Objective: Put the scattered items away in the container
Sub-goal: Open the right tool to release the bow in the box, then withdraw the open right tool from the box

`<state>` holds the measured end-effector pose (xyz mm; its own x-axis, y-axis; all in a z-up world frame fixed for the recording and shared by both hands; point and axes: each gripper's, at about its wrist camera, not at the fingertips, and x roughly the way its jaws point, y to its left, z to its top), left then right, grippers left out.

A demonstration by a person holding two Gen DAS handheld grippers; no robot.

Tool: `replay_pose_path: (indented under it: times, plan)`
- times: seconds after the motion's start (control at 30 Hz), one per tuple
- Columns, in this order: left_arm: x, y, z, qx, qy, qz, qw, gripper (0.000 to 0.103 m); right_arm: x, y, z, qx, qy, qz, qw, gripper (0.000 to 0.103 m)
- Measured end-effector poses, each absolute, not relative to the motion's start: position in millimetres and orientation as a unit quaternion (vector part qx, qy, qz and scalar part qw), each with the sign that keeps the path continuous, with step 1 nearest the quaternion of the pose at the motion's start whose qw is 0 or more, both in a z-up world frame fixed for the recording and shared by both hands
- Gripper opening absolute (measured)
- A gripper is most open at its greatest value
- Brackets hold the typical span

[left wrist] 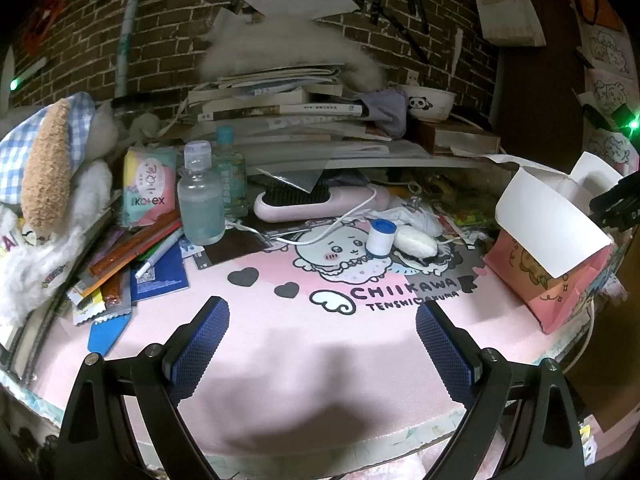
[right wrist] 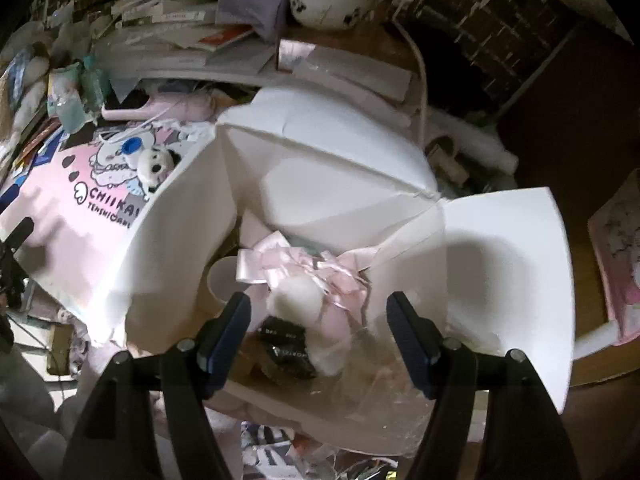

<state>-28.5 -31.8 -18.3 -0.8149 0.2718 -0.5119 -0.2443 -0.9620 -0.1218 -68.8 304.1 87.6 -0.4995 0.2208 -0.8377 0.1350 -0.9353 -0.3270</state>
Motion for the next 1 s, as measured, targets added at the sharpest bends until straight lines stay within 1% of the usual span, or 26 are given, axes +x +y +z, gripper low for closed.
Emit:
replay_pose_path:
  times: [0.23,0.4,0.57,0.67,0.83,1.0]
  plan:
    - [-29.3,-32.1,-16.5,-0.272,-0.024,0.952,0.138,0.094,-51.0,279.9,105.0,-0.405,-0.236,0.881,0.060,0.068]
    - [-28.8,-31.1,-15.3,-0.272,-0.022,0.952,0.139,0.094,-41.5,253.9,111.2,-0.351,-0.252,0.901,0.044,0.068]
    - [-28.5,-32.3,-15.3,-0.271,-0.024,0.953,0.136,0.094,-36.5,223.0,111.7,-0.318,-0.222,0.921,-0.019,0.068]
    - [-28.0,-37.9,-15.8,-0.271,-0.028,0.953,0.131,0.094,-33.3,198.8,107.1,-0.304,-0.199,0.929,-0.073,0.078]
    - [-27.7,-51.3,-17.2,-0.271,-0.034,0.955,0.118,0.094,-30.9,161.7,87.4,-0.292,-0.174,0.930,-0.141,0.079]
    - [-33.5,-65.1,-19.8,-0.271,-0.042,0.955,0.116,0.094,-31.8,140.5,58.7,-0.318,-0.140,0.914,-0.209,0.080]
